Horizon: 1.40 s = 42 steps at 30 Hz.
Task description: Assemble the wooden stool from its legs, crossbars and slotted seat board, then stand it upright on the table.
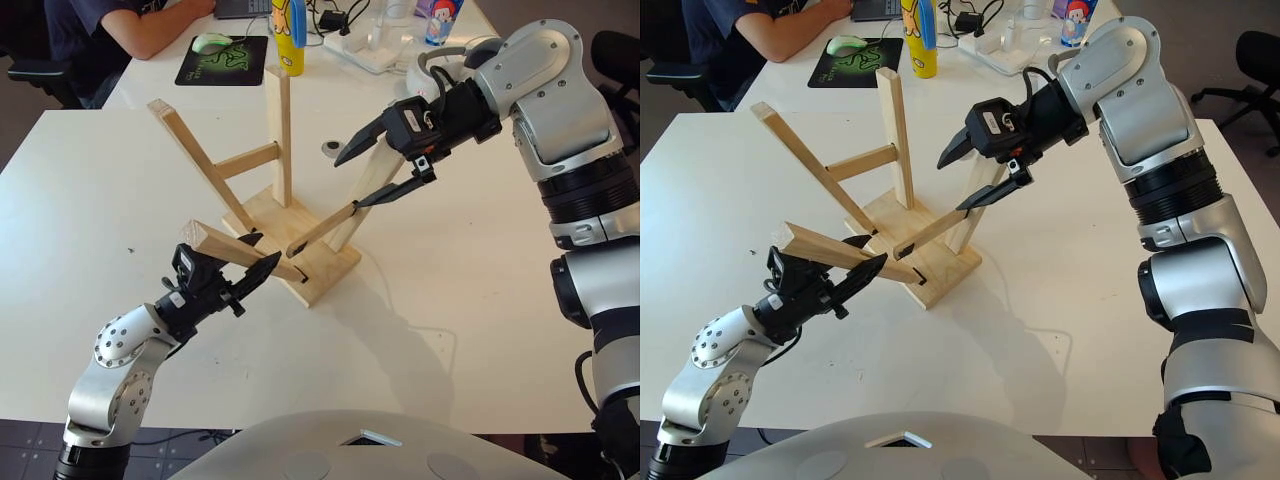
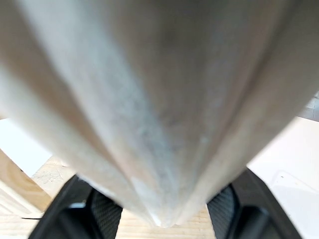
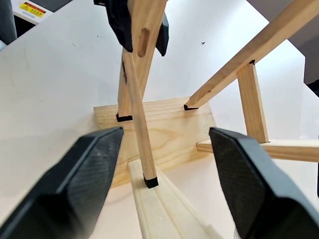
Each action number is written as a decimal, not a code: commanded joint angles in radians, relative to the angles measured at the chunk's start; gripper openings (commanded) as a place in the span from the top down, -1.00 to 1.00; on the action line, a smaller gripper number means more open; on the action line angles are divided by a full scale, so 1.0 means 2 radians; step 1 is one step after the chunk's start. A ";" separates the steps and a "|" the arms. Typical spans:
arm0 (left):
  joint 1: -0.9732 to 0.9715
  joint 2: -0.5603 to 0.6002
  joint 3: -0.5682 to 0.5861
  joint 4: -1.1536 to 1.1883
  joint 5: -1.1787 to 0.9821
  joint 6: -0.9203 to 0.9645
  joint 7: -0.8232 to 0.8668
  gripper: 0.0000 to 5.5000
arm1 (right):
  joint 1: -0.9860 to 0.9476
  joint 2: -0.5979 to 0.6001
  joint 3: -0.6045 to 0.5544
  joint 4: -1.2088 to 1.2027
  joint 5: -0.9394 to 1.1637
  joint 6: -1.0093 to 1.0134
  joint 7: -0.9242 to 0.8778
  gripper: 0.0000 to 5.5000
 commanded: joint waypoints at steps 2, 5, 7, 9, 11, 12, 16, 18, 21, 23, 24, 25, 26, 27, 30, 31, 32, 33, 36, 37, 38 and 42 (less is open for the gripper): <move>-0.018 0.036 -0.030 -0.034 0.016 0.018 -0.036 0.26 | 0.029 -0.006 0.028 0.018 -0.013 0.005 0.002 -0.17; -0.031 0.051 -0.034 -0.043 0.018 0.025 -0.044 0.26 | 0.031 -0.007 0.028 0.017 -0.013 0.005 0.002 -0.17; -0.037 0.058 -0.034 -0.050 0.016 0.031 -0.044 0.26 | 0.032 -0.007 0.027 0.016 -0.014 0.006 0.002 -0.17; -0.041 0.062 -0.036 -0.049 0.017 0.032 -0.044 0.26 | 0.033 -0.006 0.025 0.016 -0.016 0.006 0.002 -0.17; -0.042 0.063 -0.039 -0.046 0.019 0.031 -0.042 0.26 | 0.033 -0.004 0.024 0.015 -0.016 0.007 0.002 -0.17; -0.043 0.062 -0.042 -0.042 0.022 0.029 -0.040 0.26 | 0.032 -0.003 0.023 0.014 -0.015 0.009 0.002 -0.17; -0.044 0.060 -0.047 -0.031 0.029 0.027 -0.037 0.26 | 0.030 0.002 0.023 0.005 -0.012 0.013 0.002 -0.17; -0.048 0.059 -0.049 -0.027 0.029 0.028 -0.039 0.26 | 0.033 0.004 0.022 -0.006 -0.009 0.019 0.002 -0.17; -0.053 0.060 -0.053 -0.015 0.030 0.027 -0.043 0.26 | 0.039 0.005 0.016 -0.024 -0.006 0.029 0.001 -0.17; -0.055 0.061 -0.055 -0.006 0.032 0.025 -0.047 0.26 | 0.044 0.007 0.011 -0.036 -0.004 0.037 0.000 -0.17; -0.055 0.061 -0.056 -0.002 0.033 0.024 -0.049 0.26 | 0.046 0.008 0.008 -0.043 -0.003 0.042 -0.001 -0.17; -0.056 0.061 -0.058 0.001 0.034 0.023 -0.052 0.26 | 0.048 0.009 0.005 -0.050 -0.003 0.047 -0.002 -0.17; -0.056 0.061 -0.059 0.004 0.034 0.023 -0.053 0.26 | 0.051 0.010 0.002 -0.055 -0.003 0.051 -0.003 -0.17; -0.056 0.062 -0.061 0.008 0.036 0.021 -0.056 0.26 | 0.054 0.011 -0.001 -0.060 -0.005 0.054 -0.005 -0.17; -0.051 0.065 -0.065 0.015 0.040 0.015 -0.063 0.26 | 0.062 0.013 -0.008 -0.073 -0.007 0.064 -0.011 -0.17; -0.050 0.066 -0.066 0.017 0.040 0.014 -0.065 0.26 | 0.064 0.013 -0.009 -0.077 -0.008 0.068 -0.013 -0.17; -0.049 0.068 -0.066 0.020 0.039 0.014 -0.068 0.26 | 0.068 0.013 -0.011 -0.082 -0.007 0.071 -0.016 -0.17; -0.047 0.070 -0.064 0.023 0.039 0.012 -0.071 0.26 | 0.070 0.014 -0.012 -0.087 -0.007 0.075 -0.018 -0.17; -0.048 0.078 -0.064 0.037 0.040 0.009 -0.081 0.26 | 0.078 0.016 -0.017 -0.100 -0.007 0.085 -0.027 -0.17; -0.051 0.080 -0.065 0.040 0.038 0.011 -0.083 0.26 | 0.080 0.017 -0.018 -0.104 -0.007 0.088 -0.029 -0.17; -0.054 0.082 -0.065 0.042 0.037 0.012 -0.085 0.26 | 0.082 0.018 -0.019 -0.106 -0.007 0.091 -0.032 -0.17; -0.067 0.090 -0.065 0.046 0.029 0.019 -0.092 0.26 | 0.091 0.018 -0.022 -0.117 -0.008 0.097 -0.041 -0.17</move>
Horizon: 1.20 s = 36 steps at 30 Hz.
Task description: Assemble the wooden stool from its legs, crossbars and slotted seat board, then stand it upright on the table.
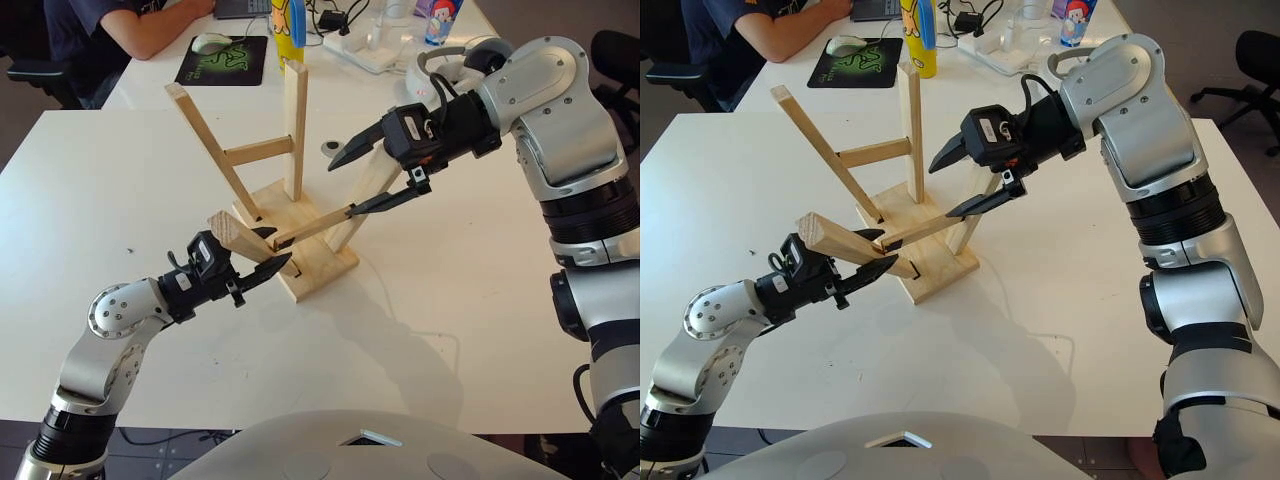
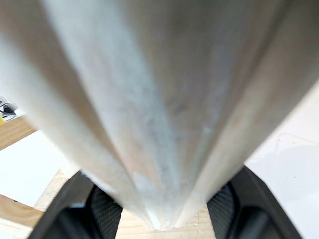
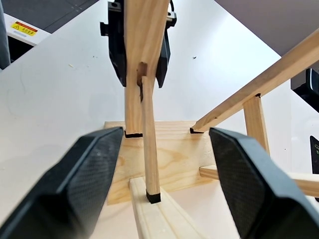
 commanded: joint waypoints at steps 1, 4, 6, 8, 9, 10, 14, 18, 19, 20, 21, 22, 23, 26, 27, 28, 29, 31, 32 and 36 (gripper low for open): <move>0.004 0.017 -0.033 0.015 -0.003 0.036 -0.048 0.26 | 0.039 0.016 0.020 -0.004 -0.015 0.017 -0.007 -0.17; -0.003 0.021 -0.033 0.015 -0.012 0.042 -0.051 0.26 | 0.045 0.016 0.018 -0.007 -0.017 0.018 -0.011 -0.17; -0.008 0.021 -0.031 0.017 -0.021 0.049 -0.051 0.26 | 0.048 0.016 0.017 -0.009 -0.019 0.019 -0.014 -0.17; -0.012 0.022 -0.031 0.020 -0.024 0.052 -0.053 0.26 | 0.050 0.016 0.017 -0.010 -0.019 0.019 -0.016 -0.17; -0.014 0.024 -0.032 0.022 -0.024 0.054 -0.054 0.26 | 0.050 0.017 0.017 -0.010 -0.020 0.019 -0.018 -0.17; -0.016 0.025 -0.034 0.023 -0.023 0.055 -0.055 0.26 | 0.051 0.017 0.016 -0.010 -0.020 0.019 -0.018 -0.17; -0.028 0.031 -0.040 0.019 -0.020 0.063 -0.058 0.26 | 0.052 0.020 0.014 -0.014 -0.021 0.022 -0.023 -0.17; -0.042 0.041 -0.040 0.013 -0.019 0.074 -0.059 0.26 | 0.058 0.021 0.011 -0.027 -0.019 0.030 -0.028 -0.17; -0.046 0.043 -0.040 0.010 -0.020 0.078 -0.060 0.26 | 0.061 0.021 0.010 -0.031 -0.018 0.033 -0.030 -0.17; -0.050 0.044 -0.039 0.010 -0.022 0.082 -0.061 0.26 | 0.063 0.020 0.009 -0.035 -0.017 0.036 -0.032 -0.17; -0.054 0.045 -0.038 0.011 -0.024 0.085 -0.062 0.26 | 0.066 0.020 0.008 -0.038 -0.017 0.038 -0.034 -0.17; -0.057 0.046 -0.036 0.013 -0.026 0.086 -0.064 0.26 | 0.069 0.019 0.007 -0.041 -0.017 0.040 -0.036 -0.17; -0.060 0.047 -0.035 0.017 -0.026 0.090 -0.066 0.26 | 0.071 0.019 0.006 -0.044 -0.017 0.041 -0.038 -0.17; -0.066 0.052 -0.038 0.025 -0.019 0.094 -0.073 0.26 | 0.077 0.019 0.003 -0.053 -0.016 0.048 -0.045 -0.17; -0.069 0.053 -0.041 0.025 -0.016 0.098 -0.073 0.26 | 0.079 0.020 0.002 -0.057 -0.015 0.051 -0.047 -0.17; -0.073 0.056 -0.044 0.024 -0.012 0.103 -0.070 0.26 | 0.081 0.020 0.001 -0.061 -0.014 0.054 -0.049 -0.17; -0.078 0.058 -0.048 0.024 -0.006 0.110 -0.066 0.26 | 0.083 0.020 0.000 -0.065 -0.012 0.057 -0.051 -0.17; -0.088 0.061 -0.053 0.021 -0.001 0.128 -0.057 0.26 | 0.087 0.019 -0.003 -0.073 -0.010 0.063 -0.054 -0.17; -0.094 0.061 -0.056 0.020 0.002 0.136 -0.053 0.26 | 0.089 0.019 -0.004 -0.077 -0.009 0.065 -0.057 -0.17; -0.113 0.069 -0.070 0.012 0.015 0.162 -0.050 0.26 | 0.094 0.022 -0.010 -0.089 -0.003 0.078 -0.066 -0.17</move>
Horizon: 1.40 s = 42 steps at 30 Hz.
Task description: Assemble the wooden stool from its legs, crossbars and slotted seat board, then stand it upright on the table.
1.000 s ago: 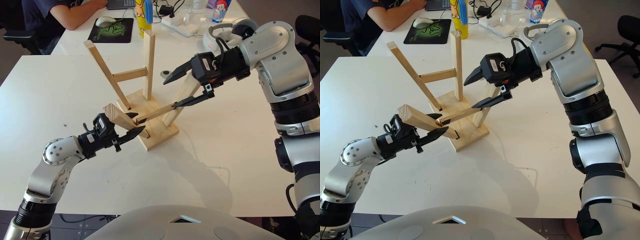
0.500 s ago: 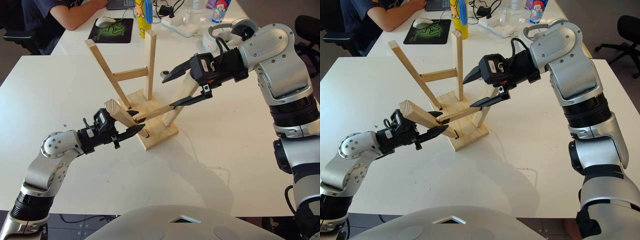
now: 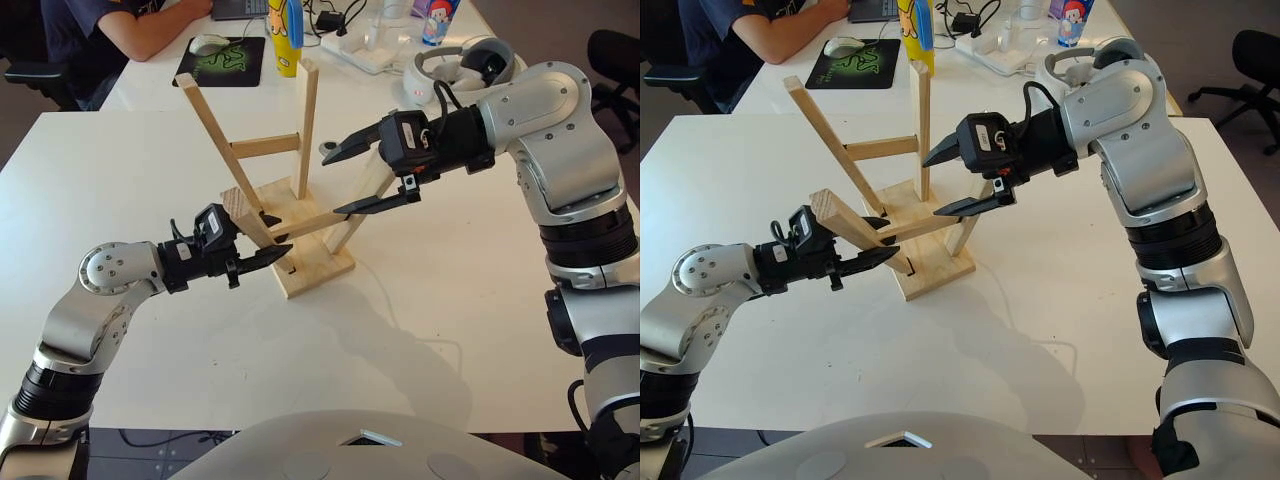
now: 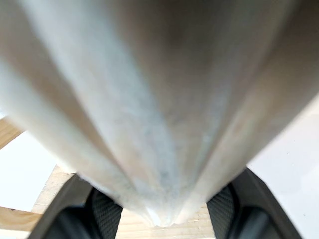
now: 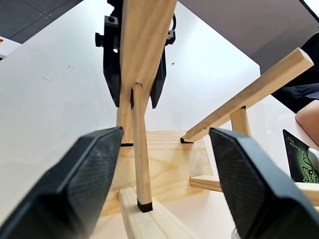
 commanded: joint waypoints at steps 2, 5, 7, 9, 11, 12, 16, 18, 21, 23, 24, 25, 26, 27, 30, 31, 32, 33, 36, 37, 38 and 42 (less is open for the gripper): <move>-0.007 0.016 -0.053 -0.003 0.024 0.070 -0.010 0.26 | 0.041 0.018 0.024 -0.007 0.008 0.032 -0.005 -0.17; -0.017 0.022 -0.059 0.002 0.029 0.090 -0.006 0.26 | 0.044 0.020 0.019 -0.012 0.011 0.041 -0.012 -0.17; -0.021 0.022 -0.059 0.007 0.023 0.106 -0.004 0.26 | 0.047 0.023 0.015 -0.017 0.016 0.050 -0.017 -0.17; -0.018 0.021 -0.057 0.018 0.015 0.118 -0.003 0.26 | 0.047 0.029 0.006 -0.025 0.031 0.066 -0.022 -0.17; -0.008 0.021 -0.056 0.036 0.017 0.112 -0.006 0.26 | 0.045 0.041 -0.008 -0.033 0.055 0.084 -0.027 -0.17; 0.001 0.022 -0.058 0.048 0.024 0.101 -0.009 0.26 | 0.043 0.049 -0.019 -0.036 0.071 0.094 -0.031 -0.17; 0.035 0.021 -0.069 0.063 0.027 0.084 -0.010 0.26 | 0.031 0.075 -0.060 -0.050 0.139 0.138 -0.049 -0.17; 0.046 0.019 -0.074 0.058 0.026 0.079 -0.006 0.26 | 0.022 0.087 -0.077 -0.049 0.166 0.161 -0.069 -0.17; 0.051 0.019 -0.080 0.058 0.033 0.068 -0.001 0.26 | 0.012 0.099 -0.093 -0.041 0.178 0.173 -0.096 -0.17; 0.047 0.018 -0.078 0.065 0.035 0.063 0.002 0.26 | 0.009 0.105 -0.101 -0.036 0.183 0.176 -0.111 -0.17; 0.043 0.018 -0.077 0.070 0.037 0.060 0.003 0.26 | 0.006 0.110 -0.108 -0.033 0.189 0.181 -0.122 -0.17; 0.041 0.020 -0.077 0.075 0.040 0.057 0.002 0.26 | 0.002 0.116 -0.117 -0.028 0.195 0.187 -0.135 -0.17; 0.041 0.022 -0.079 0.080 0.046 0.052 0.002 0.26 | -0.003 0.121 -0.125 -0.024 0.200 0.192 -0.146 -0.17; 0.043 0.022 -0.083 0.086 0.052 0.046 0.002 0.26 | -0.008 0.126 -0.133 -0.018 0.205 0.194 -0.158 -0.17; 0.054 0.022 -0.093 0.103 0.067 0.029 0.006 0.26 | -0.019 0.135 -0.146 -0.008 0.214 0.198 -0.178 -0.17; 0.060 0.022 -0.097 0.107 0.072 0.022 0.007 0.26 | -0.023 0.137 -0.148 -0.005 0.216 0.199 -0.182 -0.17; 0.067 0.022 -0.103 0.110 0.077 0.015 0.009 0.26 | -0.025 0.138 -0.149 -0.003 0.218 0.199 -0.185 -0.17; 0.073 0.022 -0.109 0.113 0.081 0.008 0.011 0.26 | -0.027 0.138 -0.150 -0.001 0.219 0.198 -0.188 -0.17; 0.090 0.019 -0.124 0.118 0.087 -0.005 0.018 0.26 | -0.031 0.139 -0.155 0.003 0.222 0.197 -0.193 -0.17; 0.092 0.019 -0.127 0.118 0.087 -0.005 0.021 0.26 | -0.031 0.139 -0.155 0.004 0.223 0.197 -0.194 -0.17; 0.094 0.019 -0.130 0.119 0.087 -0.006 0.023 0.26 | -0.031 0.139 -0.156 0.003 0.223 0.197 -0.195 -0.17; 0.095 0.021 -0.145 0.147 0.101 -0.025 0.019 0.26 | -0.030 0.141 -0.158 0.002 0.223 0.195 -0.199 -0.17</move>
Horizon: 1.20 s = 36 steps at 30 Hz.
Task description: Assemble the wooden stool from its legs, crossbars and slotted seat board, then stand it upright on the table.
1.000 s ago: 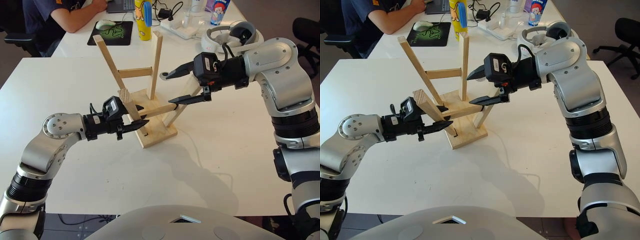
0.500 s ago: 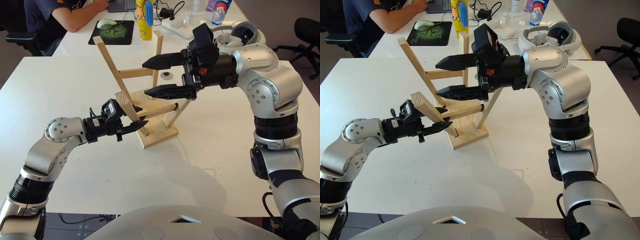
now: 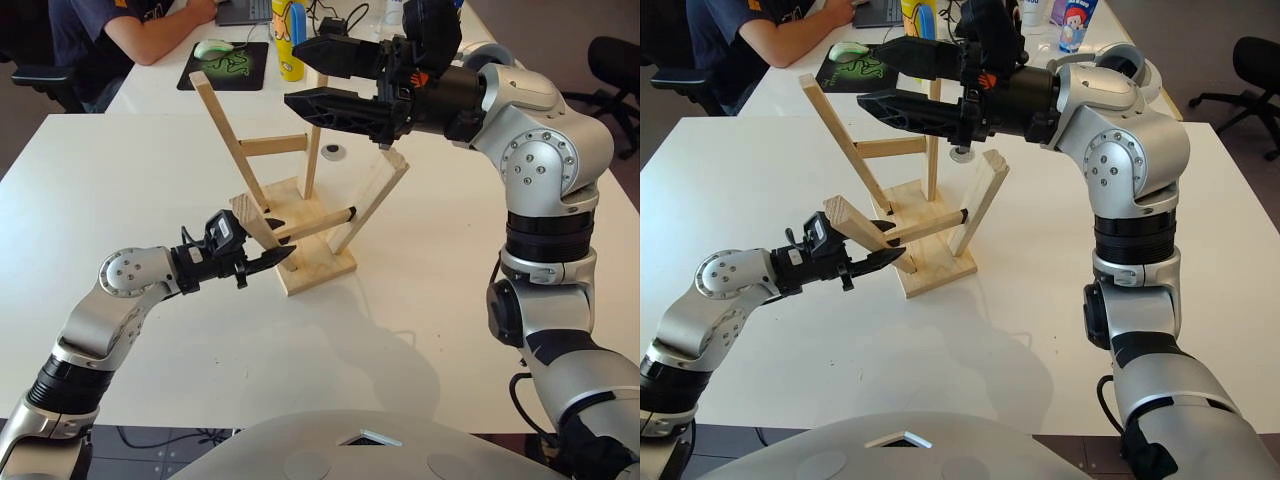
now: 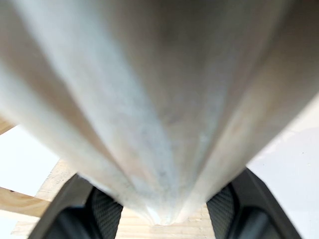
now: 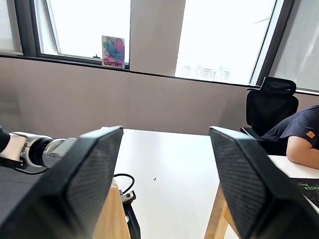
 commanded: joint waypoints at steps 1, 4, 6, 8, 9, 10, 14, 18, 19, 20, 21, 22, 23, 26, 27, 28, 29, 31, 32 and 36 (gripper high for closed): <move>0.082 0.018 -0.098 0.109 0.101 0.045 -0.022 0.26 | -0.020 0.003 -0.006 -0.004 0.009 0.001 -0.008 -0.17; 0.087 0.017 -0.102 0.128 0.101 0.029 -0.025 0.26 | -0.017 0.002 -0.007 -0.006 0.009 0.000 -0.009 -0.17; 0.088 0.021 -0.109 0.128 0.097 0.037 -0.024 0.26 | -0.018 0.003 -0.007 -0.007 0.009 -0.001 -0.010 -0.17; 0.093 0.025 -0.118 0.126 0.100 0.041 -0.022 0.26 | -0.018 0.003 -0.007 -0.007 0.010 -0.001 -0.010 -0.17; 0.096 0.026 -0.121 0.126 0.103 0.039 -0.020 0.26 | -0.018 0.003 -0.007 -0.007 0.010 0.000 -0.009 -0.17; 0.099 0.020 -0.115 0.131 0.100 0.024 -0.018 0.26 | -0.017 0.002 -0.007 -0.007 0.010 -0.001 -0.009 -0.17; 0.074 0.007 -0.075 0.108 0.055 0.023 -0.013 0.26 | -0.013 -0.001 -0.008 -0.009 0.009 -0.001 -0.009 -0.17; 0.036 -0.005 -0.025 0.074 0.009 0.012 -0.004 0.26 | -0.008 -0.003 -0.010 -0.011 0.007 -0.002 -0.011 -0.17; 0.029 -0.010 -0.012 0.064 -0.004 0.010 -0.002 0.26 | -0.006 -0.004 -0.010 -0.011 0.006 -0.002 -0.011 -0.17; 0.020 -0.017 0.002 0.055 -0.014 0.007 0.003 0.26 | -0.005 -0.004 -0.011 -0.012 0.006 -0.002 -0.012 -0.17; 0.013 -0.025 0.013 0.049 -0.019 0.000 0.009 0.26 | -0.003 -0.005 -0.012 -0.013 0.006 -0.002 -0.012 -0.17; 0.007 -0.032 0.021 0.045 -0.024 -0.004 0.009 0.26 | -0.001 -0.006 -0.012 -0.014 0.006 -0.003 -0.013 -0.17; 0.004 -0.037 0.028 0.042 -0.028 -0.003 0.010 0.26 | 0.001 -0.006 -0.013 -0.014 0.005 -0.004 -0.014 -0.17; 0.002 -0.054 0.041 0.040 -0.030 0.000 0.011 0.16 | 0.003 -0.007 -0.013 -0.013 0.005 -0.005 -0.015 -0.17; 0.002 -0.059 0.044 0.039 -0.027 -0.001 0.010 0.10 | 0.004 -0.007 -0.013 -0.013 0.004 -0.006 -0.015 -0.17; 0.003 -0.061 0.045 0.037 -0.025 0.002 0.009 0.06 | 0.004 -0.008 -0.013 -0.012 0.003 -0.007 -0.014 -0.17; 0.005 -0.062 0.046 0.034 -0.022 0.004 0.008 0.01 | 0.005 -0.008 -0.014 -0.012 0.003 -0.007 -0.014 -0.17; 0.010 -0.060 0.045 0.032 -0.011 0.006 0.002 0.00 | 0.006 -0.009 -0.013 -0.012 0.002 -0.007 -0.015 -0.17; 0.012 -0.058 0.044 0.033 -0.003 0.004 -0.002 0.00 | 0.007 -0.010 -0.014 -0.012 0.002 -0.007 -0.015 -0.17; 0.020 -0.056 0.053 0.056 0.024 -0.008 -0.009 0.00 | 0.007 -0.009 -0.015 -0.011 0.002 -0.006 -0.017 -0.17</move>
